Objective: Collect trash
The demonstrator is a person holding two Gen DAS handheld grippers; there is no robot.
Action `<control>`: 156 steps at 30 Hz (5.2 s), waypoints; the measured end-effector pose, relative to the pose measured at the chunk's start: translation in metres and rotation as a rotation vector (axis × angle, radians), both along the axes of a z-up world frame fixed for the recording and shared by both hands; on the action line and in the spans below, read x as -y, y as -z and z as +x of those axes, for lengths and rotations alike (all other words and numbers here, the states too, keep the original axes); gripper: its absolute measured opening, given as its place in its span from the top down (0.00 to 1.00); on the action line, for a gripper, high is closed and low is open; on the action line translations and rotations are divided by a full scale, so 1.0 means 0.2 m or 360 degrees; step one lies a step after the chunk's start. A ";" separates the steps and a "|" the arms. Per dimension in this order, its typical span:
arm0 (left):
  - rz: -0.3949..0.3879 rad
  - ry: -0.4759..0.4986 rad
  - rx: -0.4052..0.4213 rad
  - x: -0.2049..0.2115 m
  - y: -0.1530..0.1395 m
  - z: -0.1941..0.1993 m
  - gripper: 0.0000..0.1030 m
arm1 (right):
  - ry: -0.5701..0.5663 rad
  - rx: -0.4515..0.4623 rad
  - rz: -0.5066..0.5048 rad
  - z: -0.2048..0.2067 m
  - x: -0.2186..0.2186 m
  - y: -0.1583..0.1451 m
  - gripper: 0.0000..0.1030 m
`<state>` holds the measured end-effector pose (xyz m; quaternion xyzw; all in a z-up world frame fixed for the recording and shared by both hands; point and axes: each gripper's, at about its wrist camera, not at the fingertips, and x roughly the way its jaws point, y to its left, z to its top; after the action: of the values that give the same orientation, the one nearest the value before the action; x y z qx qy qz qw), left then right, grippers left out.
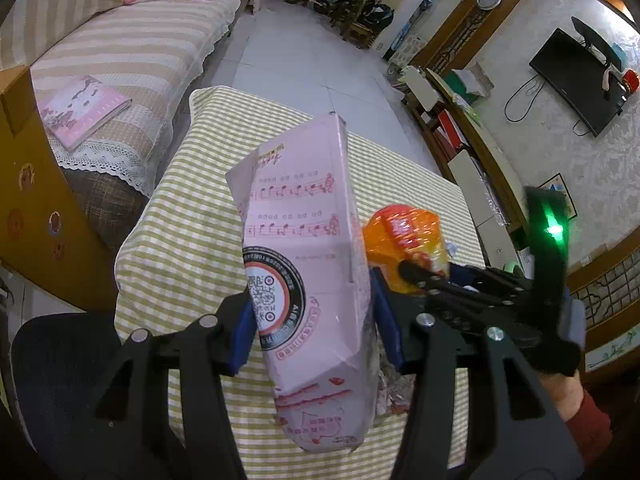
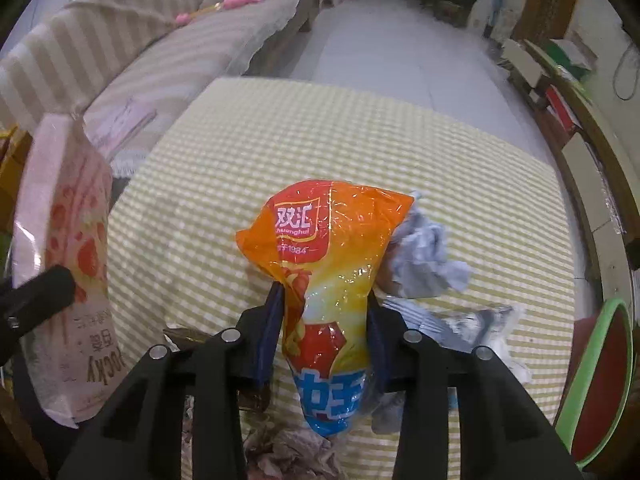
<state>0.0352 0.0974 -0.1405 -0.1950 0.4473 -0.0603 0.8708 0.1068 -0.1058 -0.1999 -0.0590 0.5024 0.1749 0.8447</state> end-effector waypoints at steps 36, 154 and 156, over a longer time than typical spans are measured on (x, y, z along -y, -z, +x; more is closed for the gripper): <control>0.0091 0.0279 0.0094 0.35 -0.13 0.01 0.53 | 0.0472 0.0189 0.0410 -0.49 0.53 -0.35 0.64; 0.0321 0.0525 -0.0116 1.15 0.04 0.33 0.24 | 0.1278 0.0194 0.0530 -0.67 1.96 -0.07 0.62; 0.0359 0.0531 -0.0168 1.10 0.06 0.32 0.24 | 0.1277 0.0197 0.0541 -0.68 1.94 -0.08 0.62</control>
<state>0.0983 -0.1235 -0.1534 -0.0223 0.5223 -0.1428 0.8404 -0.0295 -0.4948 -0.1848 0.2701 0.3981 -0.0906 0.8720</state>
